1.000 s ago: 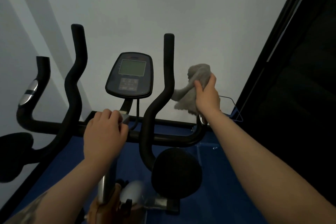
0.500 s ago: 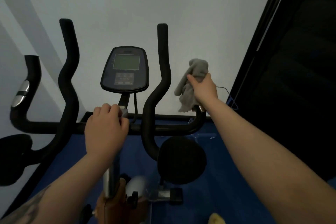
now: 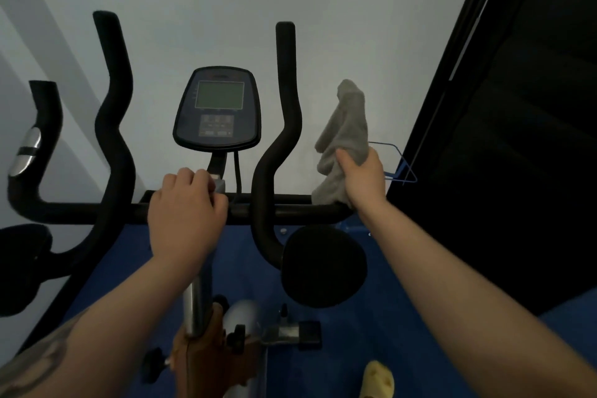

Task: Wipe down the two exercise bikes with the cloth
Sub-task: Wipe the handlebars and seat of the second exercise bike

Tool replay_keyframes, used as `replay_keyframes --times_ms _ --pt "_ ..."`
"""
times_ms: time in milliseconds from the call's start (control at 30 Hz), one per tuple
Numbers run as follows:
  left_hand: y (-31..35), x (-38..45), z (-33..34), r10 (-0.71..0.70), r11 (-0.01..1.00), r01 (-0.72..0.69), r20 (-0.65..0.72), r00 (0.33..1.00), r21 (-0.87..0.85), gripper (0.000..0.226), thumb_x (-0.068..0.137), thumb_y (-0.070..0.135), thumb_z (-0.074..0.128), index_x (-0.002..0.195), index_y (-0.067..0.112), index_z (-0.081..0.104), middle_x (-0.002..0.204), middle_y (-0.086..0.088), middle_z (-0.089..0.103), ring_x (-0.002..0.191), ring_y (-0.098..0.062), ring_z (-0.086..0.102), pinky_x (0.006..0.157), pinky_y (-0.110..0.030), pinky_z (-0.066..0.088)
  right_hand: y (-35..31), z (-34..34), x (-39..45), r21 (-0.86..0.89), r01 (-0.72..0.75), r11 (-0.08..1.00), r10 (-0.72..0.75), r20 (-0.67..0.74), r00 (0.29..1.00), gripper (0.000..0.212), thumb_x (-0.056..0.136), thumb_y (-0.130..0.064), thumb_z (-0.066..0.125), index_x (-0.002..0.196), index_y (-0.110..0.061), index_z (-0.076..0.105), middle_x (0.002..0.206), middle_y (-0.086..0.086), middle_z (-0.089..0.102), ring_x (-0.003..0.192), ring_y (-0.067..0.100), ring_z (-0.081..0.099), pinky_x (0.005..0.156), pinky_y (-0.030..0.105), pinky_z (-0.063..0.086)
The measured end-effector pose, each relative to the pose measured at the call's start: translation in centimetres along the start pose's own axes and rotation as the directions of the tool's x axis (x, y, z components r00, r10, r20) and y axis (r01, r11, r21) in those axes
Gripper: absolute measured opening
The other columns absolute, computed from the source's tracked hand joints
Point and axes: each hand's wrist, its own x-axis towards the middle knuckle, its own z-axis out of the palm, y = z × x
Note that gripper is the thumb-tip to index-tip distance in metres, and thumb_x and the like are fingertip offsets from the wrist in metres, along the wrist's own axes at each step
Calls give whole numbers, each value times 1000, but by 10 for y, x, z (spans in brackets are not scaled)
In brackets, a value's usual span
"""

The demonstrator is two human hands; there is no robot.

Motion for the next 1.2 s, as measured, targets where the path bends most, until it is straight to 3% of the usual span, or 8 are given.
replay_keyframes --times_ms 167,233,300,367,467,633,967,1200 --pt "0 2 -1 0 1000 0 16 1000 -1 12 85 20 60 89 9 58 86 -8 54 81 -25 47 66 -35 32 20 -33 -45 -136 -157 978 196 351 916 62 95 -55 46 144 -26 23 128 -4 48 115 17 54 94 35 49" --pt "0 1 -1 2 1000 -2 7 1000 -9 11 85 19 61 88 9 58 86 -9 55 81 -26 47 66 -35 31 11 -60 -31 -444 112 889 96 420 902 63 90 -65 39 133 -20 43 118 -7 57 107 15 59 90 38 53" --pt "-1 0 0 -1 1000 1 -8 1000 -5 11 84 19 62 88 8 59 85 -9 55 80 -27 47 66 -35 30 -5 -80 -13 -639 426 641 -295 307 905 52 92 -60 45 123 -19 54 113 -8 57 105 14 57 86 38 51" --pt "0 -1 -1 1 1000 -1 -11 1000 0 12 84 18 62 88 7 59 84 -10 55 79 -27 46 65 -35 30 -21 -81 0 -657 680 325 -591 420 688 44 94 -48 53 123 -15 58 121 1 58 117 20 52 99 40 43" --pt "1 -2 -3 -3 1000 3 -11 1000 1 12 84 17 64 87 6 60 83 -11 56 77 -26 46 64 -35 30 -24 -62 13 -483 865 -137 -364 836 409 42 100 -42 37 108 -17 69 120 2 64 129 22 47 119 42 15" --pt "1 0 -1 -6 999 5 21 1000 37 12 84 19 62 88 9 58 84 -8 54 79 -25 47 65 -36 34 -3 -20 -7 -465 866 -183 -399 840 367 45 104 -26 38 76 -12 70 61 3 65 61 23 58 98 42 42" --pt "0 -1 0 -1 1000 0 17 1000 31 12 84 19 61 88 8 57 85 -9 55 79 -26 47 63 -36 35 -33 -30 2 -208 938 -276 15 975 221 53 103 -50 11 91 -18 52 79 0 61 67 17 48 98 37 37" --pt "2 1 -2 -8 999 8 13 1000 38 13 85 20 58 86 8 57 83 -10 54 80 -28 47 64 -36 32 -38 5 -10 -402 882 246 187 912 364 51 101 -54 13 95 -23 53 78 -8 47 77 13 49 77 30 33"
